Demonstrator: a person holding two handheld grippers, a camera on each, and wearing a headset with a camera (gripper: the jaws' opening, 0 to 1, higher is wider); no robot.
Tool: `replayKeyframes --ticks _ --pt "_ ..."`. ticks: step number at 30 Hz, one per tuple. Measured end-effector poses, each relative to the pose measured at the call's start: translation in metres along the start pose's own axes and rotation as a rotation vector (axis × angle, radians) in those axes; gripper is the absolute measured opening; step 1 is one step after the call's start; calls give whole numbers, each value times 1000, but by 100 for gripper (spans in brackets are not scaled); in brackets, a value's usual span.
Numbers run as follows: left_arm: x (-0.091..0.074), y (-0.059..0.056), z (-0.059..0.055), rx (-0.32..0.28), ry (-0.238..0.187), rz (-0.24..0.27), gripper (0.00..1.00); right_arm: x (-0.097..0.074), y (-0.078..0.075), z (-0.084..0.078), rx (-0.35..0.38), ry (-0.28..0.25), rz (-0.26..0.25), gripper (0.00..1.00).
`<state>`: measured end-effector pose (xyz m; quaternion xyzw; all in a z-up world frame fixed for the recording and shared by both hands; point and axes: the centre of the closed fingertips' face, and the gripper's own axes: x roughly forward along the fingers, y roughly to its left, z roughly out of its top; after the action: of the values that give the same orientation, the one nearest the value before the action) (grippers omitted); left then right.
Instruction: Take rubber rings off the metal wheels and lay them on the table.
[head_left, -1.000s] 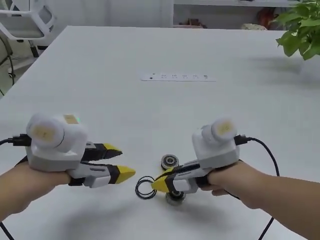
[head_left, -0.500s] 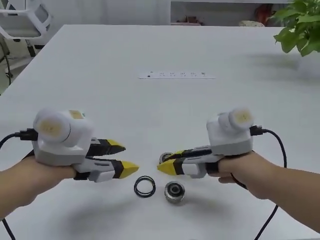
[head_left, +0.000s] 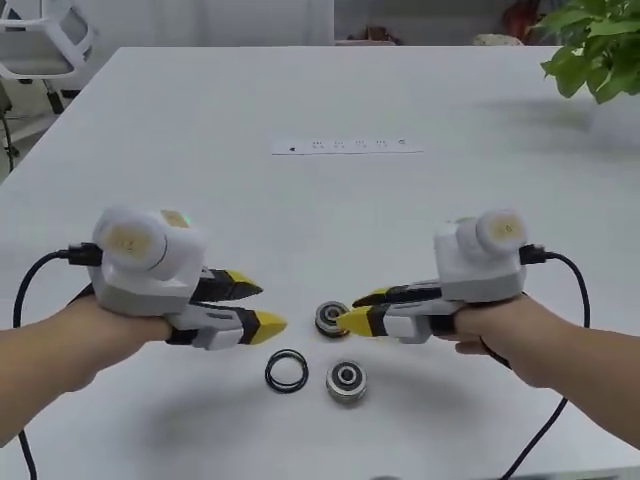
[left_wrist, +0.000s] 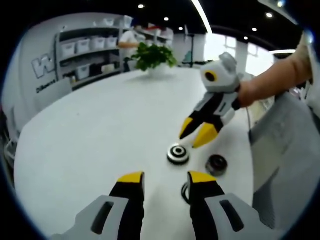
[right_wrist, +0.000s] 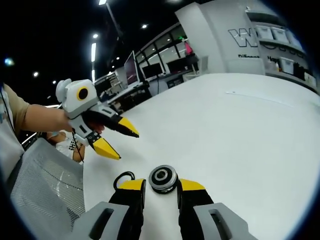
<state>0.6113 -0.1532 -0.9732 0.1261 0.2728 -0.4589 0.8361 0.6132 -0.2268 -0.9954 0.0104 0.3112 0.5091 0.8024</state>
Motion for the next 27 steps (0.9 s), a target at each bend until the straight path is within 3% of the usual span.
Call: replayKeyframes --ticks 15,27 --pt "26 -11 5 22 24 -37 34 3 -7 -15 -116 42 -10 20" --pt "44 -21 7 39 38 -72 30 9 -8 -20 -144 57 -12 17"
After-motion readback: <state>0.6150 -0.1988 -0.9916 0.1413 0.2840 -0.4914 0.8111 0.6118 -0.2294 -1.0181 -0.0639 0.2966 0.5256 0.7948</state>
